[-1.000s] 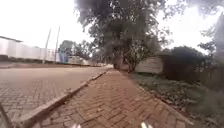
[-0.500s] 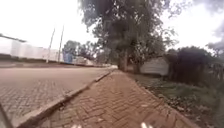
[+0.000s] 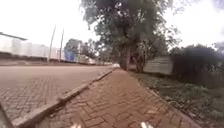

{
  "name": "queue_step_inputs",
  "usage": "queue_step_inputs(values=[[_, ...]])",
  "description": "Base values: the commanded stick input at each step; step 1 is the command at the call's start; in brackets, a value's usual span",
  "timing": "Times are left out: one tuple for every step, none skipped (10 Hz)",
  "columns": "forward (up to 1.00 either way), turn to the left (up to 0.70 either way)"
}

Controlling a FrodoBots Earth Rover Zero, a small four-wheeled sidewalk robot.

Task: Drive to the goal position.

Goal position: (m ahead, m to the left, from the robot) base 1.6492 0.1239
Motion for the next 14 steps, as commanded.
queue_step_inputs(values=[[0.5, 0.04], [0.5, 0.1], [0.5, 0.15], [0.5, 0.13], [0.5, 0.12], [0.5, 0.08], [0.5, 0.04], [0.5, 0.0], [0.5, -0.05], [0.5, -0.09], [0.5, -0.13], [0.5, -0.18], [0.5, -0.22], [0.5, -0.26]])
